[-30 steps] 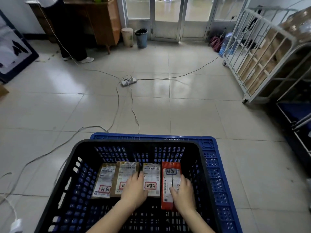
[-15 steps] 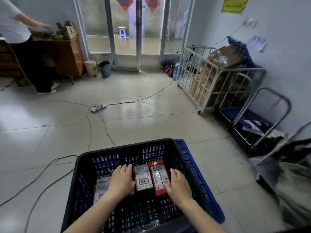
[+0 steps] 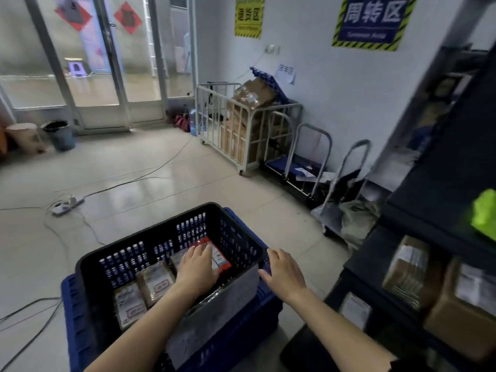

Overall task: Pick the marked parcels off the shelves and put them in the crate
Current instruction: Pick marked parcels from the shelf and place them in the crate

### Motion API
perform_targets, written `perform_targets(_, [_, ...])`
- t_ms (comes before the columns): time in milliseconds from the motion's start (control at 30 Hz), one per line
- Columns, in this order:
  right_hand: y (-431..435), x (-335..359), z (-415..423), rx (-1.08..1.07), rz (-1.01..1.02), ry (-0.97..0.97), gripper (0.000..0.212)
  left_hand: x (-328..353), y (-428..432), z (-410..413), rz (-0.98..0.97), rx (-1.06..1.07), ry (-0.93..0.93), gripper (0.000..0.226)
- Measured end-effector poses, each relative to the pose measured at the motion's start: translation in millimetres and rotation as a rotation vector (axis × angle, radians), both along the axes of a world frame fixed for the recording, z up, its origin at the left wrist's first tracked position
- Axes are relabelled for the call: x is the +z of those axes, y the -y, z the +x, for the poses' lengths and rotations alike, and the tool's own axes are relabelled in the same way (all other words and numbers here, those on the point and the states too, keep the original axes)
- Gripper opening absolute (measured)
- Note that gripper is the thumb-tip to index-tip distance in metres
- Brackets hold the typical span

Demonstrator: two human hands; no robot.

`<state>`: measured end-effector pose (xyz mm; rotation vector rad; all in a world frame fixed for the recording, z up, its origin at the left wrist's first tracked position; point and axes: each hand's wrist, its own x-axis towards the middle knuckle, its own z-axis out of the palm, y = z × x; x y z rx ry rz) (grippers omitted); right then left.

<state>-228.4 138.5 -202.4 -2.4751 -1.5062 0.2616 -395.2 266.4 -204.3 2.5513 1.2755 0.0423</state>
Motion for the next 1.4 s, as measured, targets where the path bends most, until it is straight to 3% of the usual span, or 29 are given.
perform_targets(300, [122.5, 20.4, 38.2, -0.299, 0.020, 0.000, 0.053, 10.0, 80.1, 76.8, 0.010, -0.270, 0.019, 0.069])
perform_targets(700, [330.6, 38.3, 83.7, -0.636, 0.068, -0.004, 0.061, 24.4, 253.6, 177.0, 0.023, -0.561, 0.015, 0.068])
perform_targets(1067, [443.9, 41.2, 102.0, -0.674, 0.102, -0.049, 0.062, 21.0, 358.4, 206.3, -0.023, -0.572, 0.044, 0.075])
perform_targets(1400, [443.3, 35.9, 110.6, -0.643, 0.086, -0.090, 0.062, 12.5, 357.0, 216.0, -0.035, -0.544, 0.061, 0.071])
